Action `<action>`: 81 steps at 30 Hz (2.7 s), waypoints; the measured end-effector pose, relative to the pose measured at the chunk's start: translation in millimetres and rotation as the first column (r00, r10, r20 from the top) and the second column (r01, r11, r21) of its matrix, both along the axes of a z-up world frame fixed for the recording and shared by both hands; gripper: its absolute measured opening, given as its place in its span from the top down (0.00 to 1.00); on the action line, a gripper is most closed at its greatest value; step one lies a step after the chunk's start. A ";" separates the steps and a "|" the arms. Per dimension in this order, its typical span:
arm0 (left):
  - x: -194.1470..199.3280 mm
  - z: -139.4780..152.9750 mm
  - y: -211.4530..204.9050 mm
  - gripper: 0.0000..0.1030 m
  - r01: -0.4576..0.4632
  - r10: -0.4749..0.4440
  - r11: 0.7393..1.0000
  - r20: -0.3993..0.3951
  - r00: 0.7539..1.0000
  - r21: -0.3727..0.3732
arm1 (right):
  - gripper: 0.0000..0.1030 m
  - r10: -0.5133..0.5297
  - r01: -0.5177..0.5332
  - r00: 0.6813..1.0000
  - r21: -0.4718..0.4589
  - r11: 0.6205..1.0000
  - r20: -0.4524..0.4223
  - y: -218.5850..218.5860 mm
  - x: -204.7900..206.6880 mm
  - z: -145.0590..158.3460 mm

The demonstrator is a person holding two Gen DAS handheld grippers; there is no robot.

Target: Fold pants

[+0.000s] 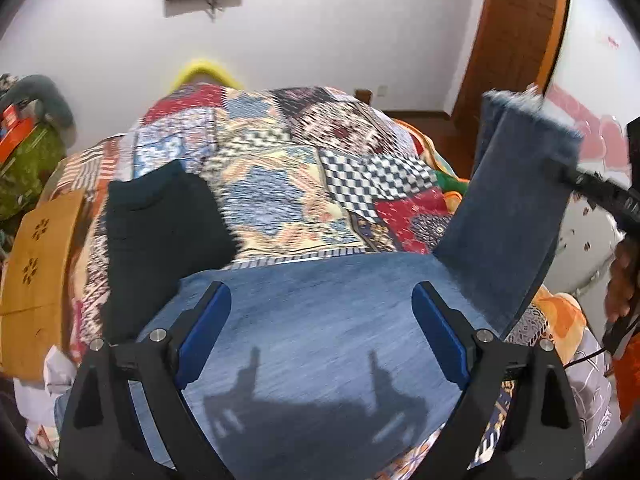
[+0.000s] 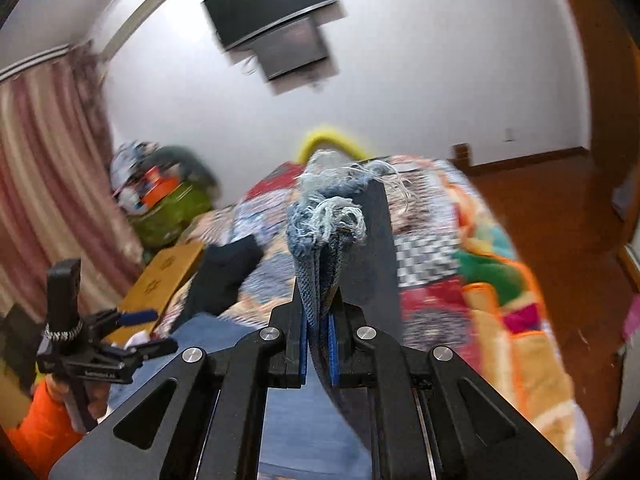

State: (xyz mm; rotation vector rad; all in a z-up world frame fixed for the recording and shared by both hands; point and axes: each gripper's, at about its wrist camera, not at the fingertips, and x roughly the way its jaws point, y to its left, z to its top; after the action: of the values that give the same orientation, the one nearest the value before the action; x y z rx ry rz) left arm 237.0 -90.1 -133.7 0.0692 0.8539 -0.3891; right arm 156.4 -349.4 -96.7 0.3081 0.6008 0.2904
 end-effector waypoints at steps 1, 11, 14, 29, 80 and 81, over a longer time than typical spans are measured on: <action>-3.0 2.0 8.2 0.10 -0.010 0.010 1.000 0.009 1.000 -0.007 | 0.93 0.028 -0.028 1.000 0.003 1.000 -0.011 10.8 4.0 -4.1; -22.9 -15.6 73.4 0.10 -0.143 0.143 0.990 -0.020 0.990 -0.010 | 0.89 0.297 -0.298 0.933 0.023 0.954 -0.202 117.3 22.5 -74.2; -22.8 -23.9 81.9 0.10 -0.165 0.164 0.986 -0.055 0.985 -0.019 | 0.85 0.336 -0.359 0.894 -0.024 0.933 -0.297 146.0 25.6 -100.4; 8.8 -22.6 15.5 0.09 -0.061 0.060 0.998 -0.073 0.996 -0.004 | 0.38 0.312 -0.336 0.907 -0.041 0.941 -0.282 85.6 9.3 -67.3; -76.7 -40.5 188.2 0.06 -0.488 0.481 0.873 -0.131 0.867 -0.025 | 0.24 0.219 -0.268 0.930 -0.137 0.954 -0.294 85.8 14.7 -84.1; -83.1 -45.5 202.3 0.06 -0.516 0.506 0.856 -0.150 0.849 -0.030 | 0.23 0.225 -0.275 0.929 -0.142 0.951 -0.293 92.5 17.1 -85.7</action>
State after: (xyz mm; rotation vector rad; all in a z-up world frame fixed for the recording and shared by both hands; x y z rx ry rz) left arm 153.9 112.2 -179.1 -0.2520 0.9561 0.0844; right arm 173.5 -256.9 -182.4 0.0934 0.9380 0.4410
